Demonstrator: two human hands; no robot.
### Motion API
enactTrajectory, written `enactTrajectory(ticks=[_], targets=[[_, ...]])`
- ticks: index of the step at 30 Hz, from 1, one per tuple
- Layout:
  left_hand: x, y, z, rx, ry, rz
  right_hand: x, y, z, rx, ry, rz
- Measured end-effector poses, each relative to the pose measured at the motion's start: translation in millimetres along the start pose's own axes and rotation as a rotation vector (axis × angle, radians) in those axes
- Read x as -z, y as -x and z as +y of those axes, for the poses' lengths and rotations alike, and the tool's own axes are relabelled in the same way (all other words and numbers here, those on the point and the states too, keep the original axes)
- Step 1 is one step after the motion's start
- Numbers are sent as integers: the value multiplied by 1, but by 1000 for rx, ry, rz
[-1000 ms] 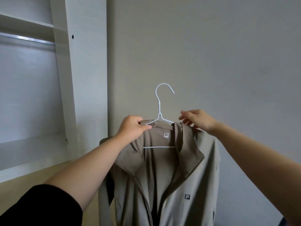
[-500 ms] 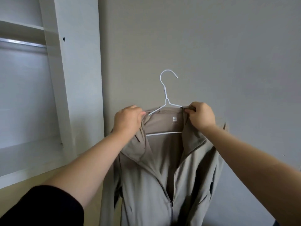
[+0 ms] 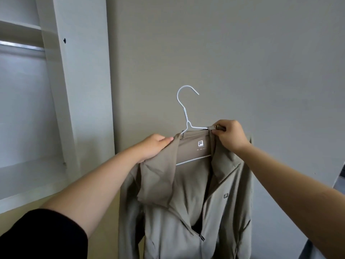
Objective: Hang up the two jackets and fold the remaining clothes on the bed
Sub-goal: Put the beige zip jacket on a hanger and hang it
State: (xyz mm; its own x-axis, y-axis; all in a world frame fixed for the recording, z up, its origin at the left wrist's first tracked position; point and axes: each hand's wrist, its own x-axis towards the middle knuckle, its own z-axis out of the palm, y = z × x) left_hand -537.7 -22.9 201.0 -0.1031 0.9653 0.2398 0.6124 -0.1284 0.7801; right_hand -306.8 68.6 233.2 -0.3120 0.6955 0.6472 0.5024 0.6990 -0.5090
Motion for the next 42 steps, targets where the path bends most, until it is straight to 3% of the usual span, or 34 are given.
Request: enactTrajectory(ticks=[2, 4, 6, 8, 12, 16, 19, 23, 25, 27, 29, 31, 36, 39, 42], targets=[[-1, -1, 4, -12, -4, -11, 2, 3, -1, -27, -65, -58], [0, -2, 8, -115, -240, 140, 10, 8, 1, -130, -258, -184], [0, 1, 10, -247, -442, 330, 25, 13, 8, -307, -595, -416], [-4, 6, 10, -426, -474, 457, 38, 17, 14, -497, -818, -608], [-15, 9, 15, -642, -455, 568, 23, 25, 19, -705, -644, -894], [-19, 10, 18, -708, -511, 532, -1, 40, -9, -529, -530, -1038], [-15, 12, 14, -742, -562, 511, -6, 33, -24, -366, -582, -896], [-9, 16, -1, -722, -601, 478, 10, -2, -39, -310, -1003, -137], [-8, 17, -7, -662, -558, 492, 16, -14, -41, -310, -1188, 2], [-7, 18, -11, -604, -511, 517, 11, -13, -43, -326, -1026, -195], [-8, 19, -14, -572, -491, 522, 1, -1, -38, -279, -290, -558], [-8, 18, -18, -521, -474, 521, -5, 4, -28, -214, 269, -655], [-5, 19, -24, -394, -467, 570, -1, 14, -21, -223, 193, -475], [-5, 13, -22, -353, -461, 601, 2, 19, -26, -206, 14, -479], [-7, 8, -19, -288, -435, 646, -3, 19, -32, -136, 179, -539]])
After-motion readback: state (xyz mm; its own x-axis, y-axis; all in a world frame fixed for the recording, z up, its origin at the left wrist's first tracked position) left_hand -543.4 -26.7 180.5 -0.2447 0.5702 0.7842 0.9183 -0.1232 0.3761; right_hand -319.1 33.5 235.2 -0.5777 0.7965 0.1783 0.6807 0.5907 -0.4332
